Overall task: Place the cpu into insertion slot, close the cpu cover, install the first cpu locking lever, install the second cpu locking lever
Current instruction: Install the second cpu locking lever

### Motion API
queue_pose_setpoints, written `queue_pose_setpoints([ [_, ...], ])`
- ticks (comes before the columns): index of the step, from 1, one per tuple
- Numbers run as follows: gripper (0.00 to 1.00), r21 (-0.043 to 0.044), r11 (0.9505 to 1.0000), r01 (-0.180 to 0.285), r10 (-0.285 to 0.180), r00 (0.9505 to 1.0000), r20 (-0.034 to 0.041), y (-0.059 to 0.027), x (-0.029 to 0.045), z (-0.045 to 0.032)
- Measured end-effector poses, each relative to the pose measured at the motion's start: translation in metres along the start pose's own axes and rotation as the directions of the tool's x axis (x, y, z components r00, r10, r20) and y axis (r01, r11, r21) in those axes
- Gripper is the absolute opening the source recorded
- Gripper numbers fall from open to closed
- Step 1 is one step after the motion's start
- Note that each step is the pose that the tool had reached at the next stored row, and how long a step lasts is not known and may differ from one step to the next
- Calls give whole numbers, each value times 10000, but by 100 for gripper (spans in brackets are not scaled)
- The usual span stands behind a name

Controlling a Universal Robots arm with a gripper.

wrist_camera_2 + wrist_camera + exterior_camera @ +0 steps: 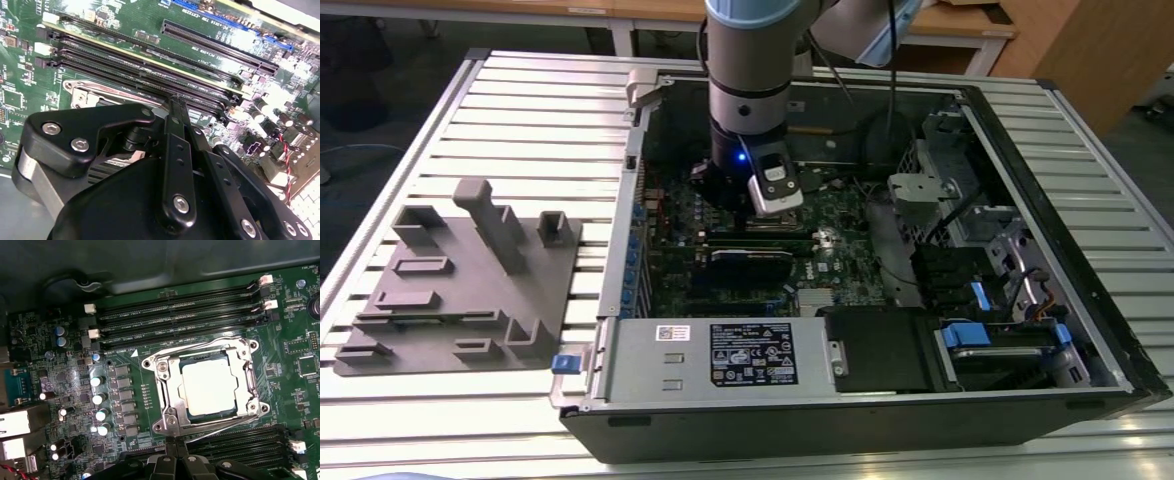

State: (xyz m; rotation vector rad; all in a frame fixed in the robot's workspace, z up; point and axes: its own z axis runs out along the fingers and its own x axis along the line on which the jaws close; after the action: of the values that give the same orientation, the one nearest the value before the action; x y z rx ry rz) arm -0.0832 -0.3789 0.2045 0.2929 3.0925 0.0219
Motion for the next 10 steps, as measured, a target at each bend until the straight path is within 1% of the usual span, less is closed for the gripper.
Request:
queue_pose_setpoints([
  [5,11,0,10000,62,-62,10000,-2,-2,9,11],
  [10,11,-15,9987,500,-500,9987,-9,-2,10,18],
])
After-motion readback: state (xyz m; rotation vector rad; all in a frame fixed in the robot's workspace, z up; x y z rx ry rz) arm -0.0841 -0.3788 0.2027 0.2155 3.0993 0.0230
